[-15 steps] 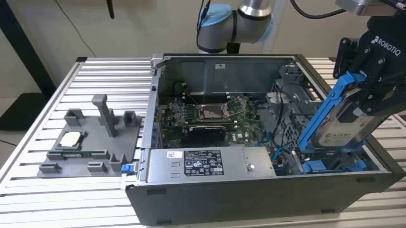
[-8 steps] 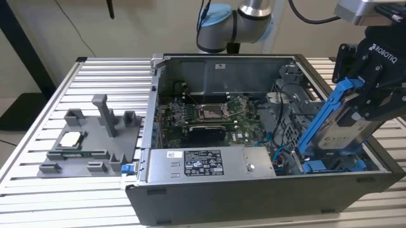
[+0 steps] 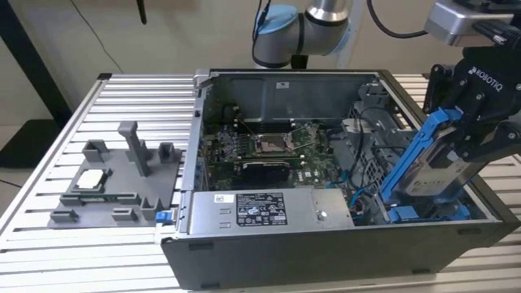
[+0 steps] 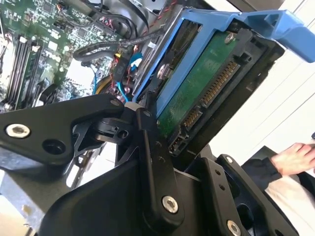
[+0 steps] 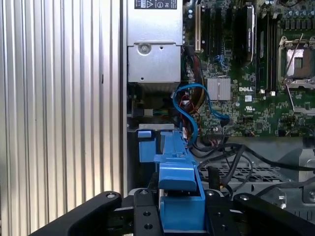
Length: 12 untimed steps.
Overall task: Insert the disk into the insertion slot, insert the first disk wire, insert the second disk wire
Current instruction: 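Insert the disk into the insertion slot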
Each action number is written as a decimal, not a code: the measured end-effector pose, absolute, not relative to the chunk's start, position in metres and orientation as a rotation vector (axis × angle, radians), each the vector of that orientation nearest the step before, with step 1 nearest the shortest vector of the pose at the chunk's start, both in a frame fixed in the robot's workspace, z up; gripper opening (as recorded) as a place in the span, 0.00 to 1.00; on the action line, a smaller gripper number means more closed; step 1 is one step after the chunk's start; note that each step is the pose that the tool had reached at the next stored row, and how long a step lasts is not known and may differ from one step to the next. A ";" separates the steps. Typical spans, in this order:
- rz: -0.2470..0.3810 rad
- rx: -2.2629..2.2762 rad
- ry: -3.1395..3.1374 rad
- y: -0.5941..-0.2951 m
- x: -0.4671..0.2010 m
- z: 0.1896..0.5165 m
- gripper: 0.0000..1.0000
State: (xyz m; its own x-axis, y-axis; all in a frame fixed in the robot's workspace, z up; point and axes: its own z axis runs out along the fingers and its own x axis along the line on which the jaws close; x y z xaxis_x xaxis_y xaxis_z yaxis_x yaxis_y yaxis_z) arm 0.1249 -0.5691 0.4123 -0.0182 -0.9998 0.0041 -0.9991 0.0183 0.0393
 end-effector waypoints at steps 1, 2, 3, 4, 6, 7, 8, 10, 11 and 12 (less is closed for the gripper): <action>-0.039 2.180 -2.220 -0.569 0.125 0.411 0.33; -0.039 2.180 -2.220 -0.569 0.125 0.410 0.33; -0.039 2.180 -2.220 -0.569 0.125 0.408 0.33; -0.039 2.180 -2.220 -0.569 0.125 0.407 0.33; -0.039 2.179 -2.220 -0.569 0.125 0.404 0.33; -0.039 2.180 -2.220 -0.569 0.125 0.403 0.33; -0.039 2.180 -2.220 -0.569 0.125 0.401 0.33; -0.039 2.180 -2.220 -0.569 0.125 0.398 0.33; -0.039 2.180 -2.220 -0.569 0.125 0.396 0.33; -0.039 2.180 -2.220 -0.569 0.125 0.394 0.33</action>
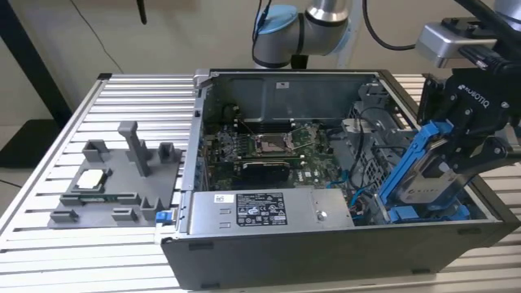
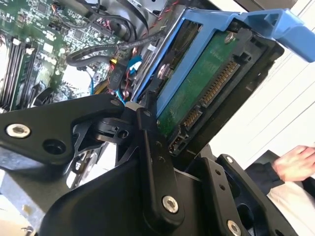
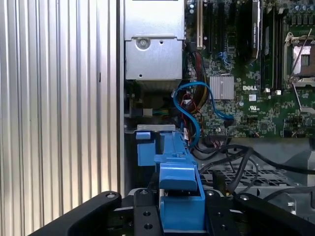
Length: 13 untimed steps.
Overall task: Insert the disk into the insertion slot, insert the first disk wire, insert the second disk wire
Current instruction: 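Insert the disk into the insertion slot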
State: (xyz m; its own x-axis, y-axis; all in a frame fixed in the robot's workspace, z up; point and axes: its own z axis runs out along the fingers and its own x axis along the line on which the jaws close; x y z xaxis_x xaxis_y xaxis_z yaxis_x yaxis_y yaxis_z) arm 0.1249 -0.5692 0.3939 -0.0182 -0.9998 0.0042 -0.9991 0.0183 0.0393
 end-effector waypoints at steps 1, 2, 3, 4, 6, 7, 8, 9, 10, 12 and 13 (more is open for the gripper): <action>-0.039 2.180 -2.220 -0.569 0.125 0.392 0.33; -0.039 2.180 -2.220 -0.569 0.125 0.390 0.33; -0.039 2.180 -2.220 -0.569 0.125 0.388 0.33; -0.039 2.180 -2.220 -0.569 0.125 0.387 0.33; -0.039 2.180 -2.220 -0.569 0.125 0.383 0.33; -0.040 2.180 -2.220 -0.569 0.125 0.381 0.33; -0.040 2.180 -2.220 -0.569 0.125 0.379 0.33; -0.040 2.180 -2.220 -0.569 0.125 0.378 0.33; -0.040 2.180 -2.220 -0.569 0.125 0.377 0.33; -0.040 2.180 -2.220 -0.569 0.125 0.376 0.33; -0.041 2.180 -2.220 -0.569 0.125 0.375 0.33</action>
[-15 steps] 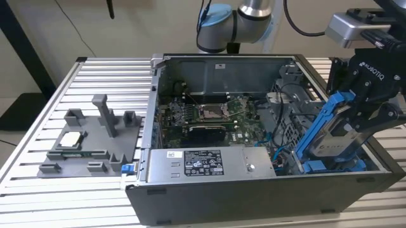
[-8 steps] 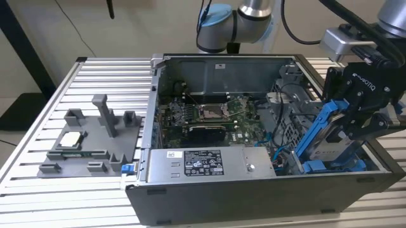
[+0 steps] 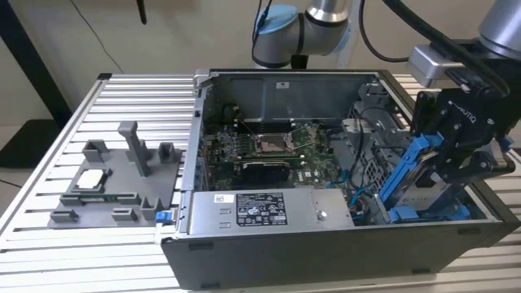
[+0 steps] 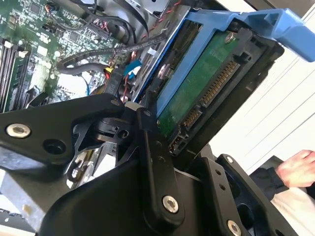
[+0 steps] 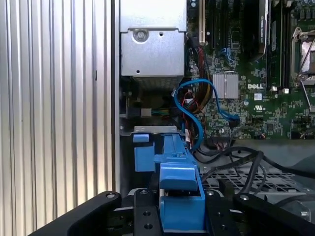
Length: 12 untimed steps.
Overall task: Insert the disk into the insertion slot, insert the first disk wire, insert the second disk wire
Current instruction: 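Insert the disk into the insertion slot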
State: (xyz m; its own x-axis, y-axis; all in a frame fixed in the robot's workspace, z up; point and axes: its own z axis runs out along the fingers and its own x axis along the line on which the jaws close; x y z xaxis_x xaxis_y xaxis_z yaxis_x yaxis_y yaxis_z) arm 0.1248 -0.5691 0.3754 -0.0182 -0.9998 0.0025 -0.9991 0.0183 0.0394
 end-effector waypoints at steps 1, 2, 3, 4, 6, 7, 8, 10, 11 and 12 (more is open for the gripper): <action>-0.041 2.180 -2.220 -0.569 0.125 0.375 0.34; -0.041 2.180 -2.221 -0.569 0.125 0.375 0.34; -0.041 2.180 -2.221 -0.569 0.125 0.375 0.41; -0.042 2.180 -2.221 -0.569 0.125 0.376 0.41; -0.043 2.180 -2.220 -0.569 0.125 0.379 0.41; -0.043 2.180 -2.220 -0.569 0.125 0.381 0.41; -0.043 2.180 -2.220 -0.569 0.125 0.383 0.41; -0.043 2.180 -2.220 -0.569 0.125 0.386 0.41; -0.043 2.180 -2.220 -0.569 0.125 0.388 0.41; -0.043 2.180 -2.220 -0.569 0.125 0.390 0.41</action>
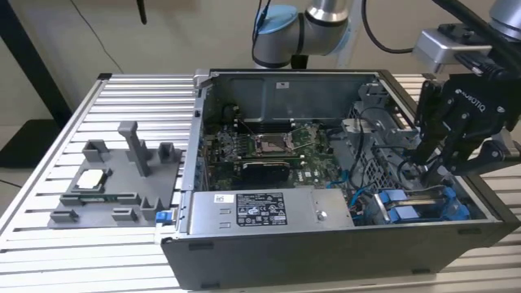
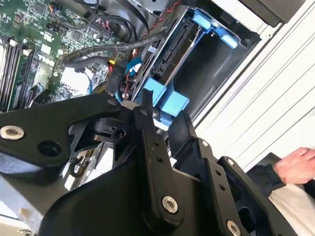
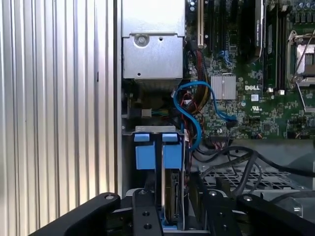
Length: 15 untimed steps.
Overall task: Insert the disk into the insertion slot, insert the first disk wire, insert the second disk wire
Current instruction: 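Insert the disk into the insertion slot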
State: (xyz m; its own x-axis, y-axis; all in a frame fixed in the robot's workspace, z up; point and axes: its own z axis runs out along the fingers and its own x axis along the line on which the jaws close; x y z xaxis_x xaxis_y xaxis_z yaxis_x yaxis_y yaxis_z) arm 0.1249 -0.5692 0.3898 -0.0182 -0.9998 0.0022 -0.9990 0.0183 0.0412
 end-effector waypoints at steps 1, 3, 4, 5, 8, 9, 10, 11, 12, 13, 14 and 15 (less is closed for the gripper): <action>-0.043 2.180 -2.220 -0.569 0.125 0.392 0.41; -0.043 2.180 -2.220 -0.569 0.125 0.397 0.41; -0.043 2.180 -2.220 -0.569 0.125 0.399 0.41; -0.043 2.180 -2.220 -0.569 0.125 0.399 0.41; -0.043 2.180 -2.220 -0.566 0.124 0.400 0.41; -0.043 2.180 -2.220 -0.565 0.124 0.400 0.41; -0.043 2.180 -2.220 -0.563 0.124 0.400 0.41; -0.044 2.180 -2.220 -0.560 0.123 0.400 0.41; -0.045 2.180 -2.220 -0.558 0.123 0.400 0.41; -0.047 2.181 -2.221 -0.555 0.123 0.400 0.41; -0.051 2.183 -2.223 -0.553 0.123 0.400 0.41; -0.058 2.186 -2.226 -0.551 0.123 0.400 0.41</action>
